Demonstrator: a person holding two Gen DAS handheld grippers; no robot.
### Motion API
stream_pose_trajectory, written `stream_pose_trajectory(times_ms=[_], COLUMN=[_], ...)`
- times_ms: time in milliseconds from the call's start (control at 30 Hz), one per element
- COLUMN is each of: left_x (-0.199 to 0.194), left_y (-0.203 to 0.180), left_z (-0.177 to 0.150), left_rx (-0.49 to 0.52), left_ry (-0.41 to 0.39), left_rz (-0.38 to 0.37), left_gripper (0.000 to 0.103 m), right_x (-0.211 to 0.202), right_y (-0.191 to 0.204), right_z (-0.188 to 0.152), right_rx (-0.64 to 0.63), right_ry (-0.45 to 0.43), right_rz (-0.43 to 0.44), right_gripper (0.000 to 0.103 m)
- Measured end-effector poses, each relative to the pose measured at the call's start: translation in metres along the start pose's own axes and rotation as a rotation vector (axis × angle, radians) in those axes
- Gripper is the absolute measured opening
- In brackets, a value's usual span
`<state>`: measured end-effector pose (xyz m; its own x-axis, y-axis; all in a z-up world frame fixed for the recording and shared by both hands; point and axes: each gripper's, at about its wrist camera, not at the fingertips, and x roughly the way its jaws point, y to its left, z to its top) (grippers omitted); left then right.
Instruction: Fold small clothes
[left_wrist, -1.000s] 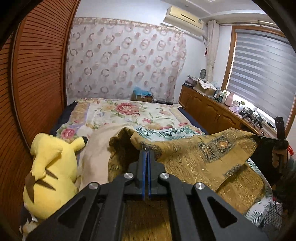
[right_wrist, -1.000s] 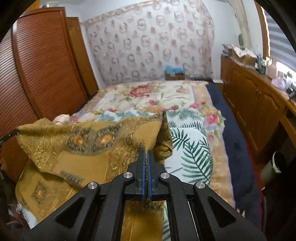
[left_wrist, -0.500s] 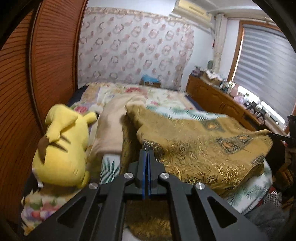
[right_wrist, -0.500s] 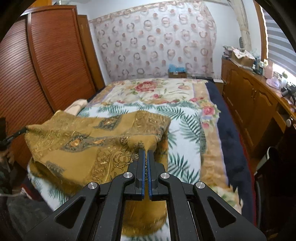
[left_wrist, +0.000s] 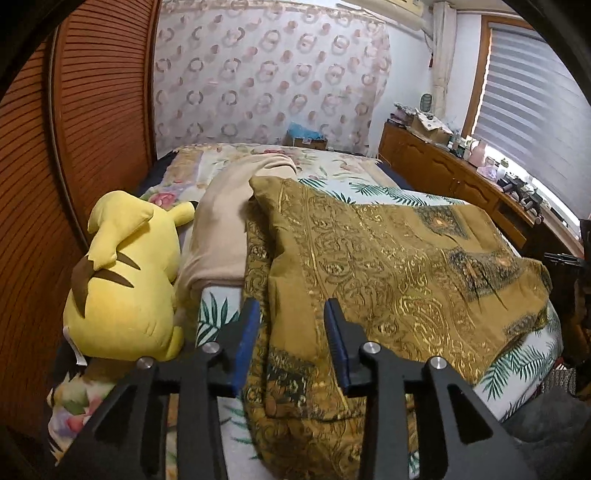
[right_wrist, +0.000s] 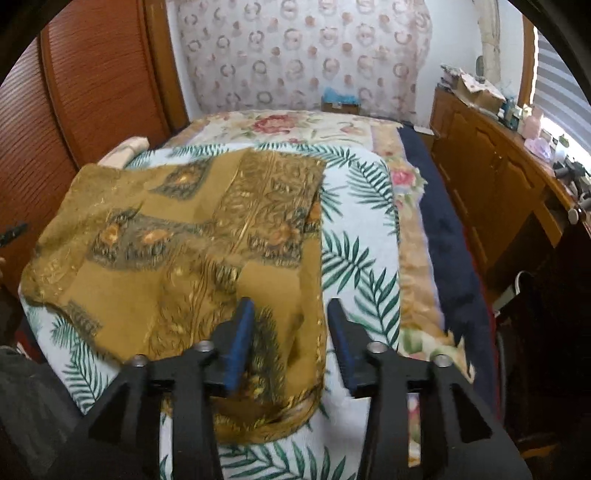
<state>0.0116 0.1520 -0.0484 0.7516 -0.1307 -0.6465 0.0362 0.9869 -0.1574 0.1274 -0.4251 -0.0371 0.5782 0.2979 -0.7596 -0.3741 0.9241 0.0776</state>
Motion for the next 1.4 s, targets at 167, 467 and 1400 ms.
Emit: stream_pose_trajectory(times_ms=[167, 467, 1400], left_x=[0.010, 0.043, 0.169], left_y=[0.001, -0.003, 0.024], left_z=[0.013, 0.050, 0.093], left_rx=[0.004, 0.027, -0.014], left_ry=[-0.002, -0.010, 0.192], left_rz=[0.012, 0.022, 0.089], left_gripper=[0.037, 0.038, 0.044], right_x=[0.007, 0.044, 0.175], right_y=[-0.007, -0.003, -0.028], right_z=[0.020, 0.064, 0.121], right_rx=[0.000, -0.013, -0.033], right_ry=[-0.036, -0.069, 0.067], right_rz=[-0.018, -0.002, 0.049], right_gripper=[0.050, 0.056, 0.074])
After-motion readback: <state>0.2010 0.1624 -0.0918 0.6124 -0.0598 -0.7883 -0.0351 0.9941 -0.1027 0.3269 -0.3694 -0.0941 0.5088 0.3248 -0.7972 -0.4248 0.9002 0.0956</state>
